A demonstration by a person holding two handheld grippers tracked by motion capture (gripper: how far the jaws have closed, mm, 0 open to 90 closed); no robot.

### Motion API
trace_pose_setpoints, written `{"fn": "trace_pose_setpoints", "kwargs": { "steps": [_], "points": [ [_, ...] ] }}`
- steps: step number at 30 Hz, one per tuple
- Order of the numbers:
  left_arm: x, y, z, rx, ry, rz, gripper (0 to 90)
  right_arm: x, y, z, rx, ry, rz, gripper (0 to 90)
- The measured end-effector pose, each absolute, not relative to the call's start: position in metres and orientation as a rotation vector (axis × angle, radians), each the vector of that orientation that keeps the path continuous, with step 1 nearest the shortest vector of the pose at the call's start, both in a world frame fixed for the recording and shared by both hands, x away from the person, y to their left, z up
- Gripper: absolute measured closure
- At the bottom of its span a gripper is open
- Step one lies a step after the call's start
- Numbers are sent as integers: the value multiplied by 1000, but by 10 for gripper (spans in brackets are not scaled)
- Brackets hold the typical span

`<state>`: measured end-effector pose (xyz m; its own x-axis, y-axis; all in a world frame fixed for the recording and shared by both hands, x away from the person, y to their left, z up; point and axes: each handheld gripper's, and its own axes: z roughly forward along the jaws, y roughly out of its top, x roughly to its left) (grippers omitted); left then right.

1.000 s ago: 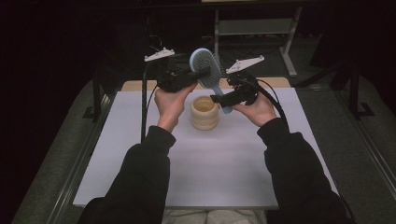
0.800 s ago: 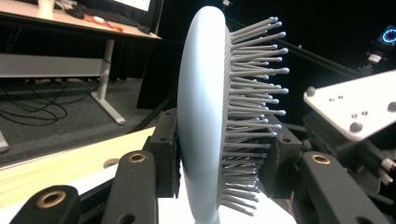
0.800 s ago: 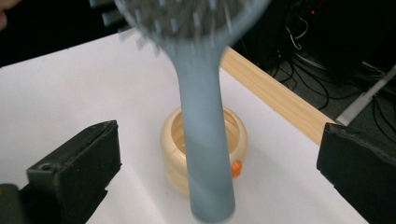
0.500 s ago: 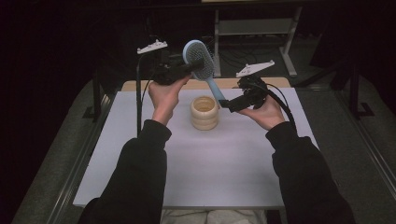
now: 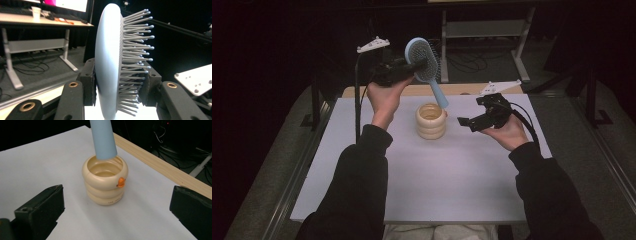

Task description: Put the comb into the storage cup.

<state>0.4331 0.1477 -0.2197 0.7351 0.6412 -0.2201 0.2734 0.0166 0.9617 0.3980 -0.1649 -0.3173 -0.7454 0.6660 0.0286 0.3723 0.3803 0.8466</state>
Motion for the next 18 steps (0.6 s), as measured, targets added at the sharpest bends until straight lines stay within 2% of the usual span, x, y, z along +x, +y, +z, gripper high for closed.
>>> {"fn": "trace_pose_setpoints", "kwargs": {
  "steps": [18],
  "points": [
    [439, 161, -220, 1584, 772, 363, 562, 378, -201, -339, 973, 2252, 1371, 0]
  ]
}}
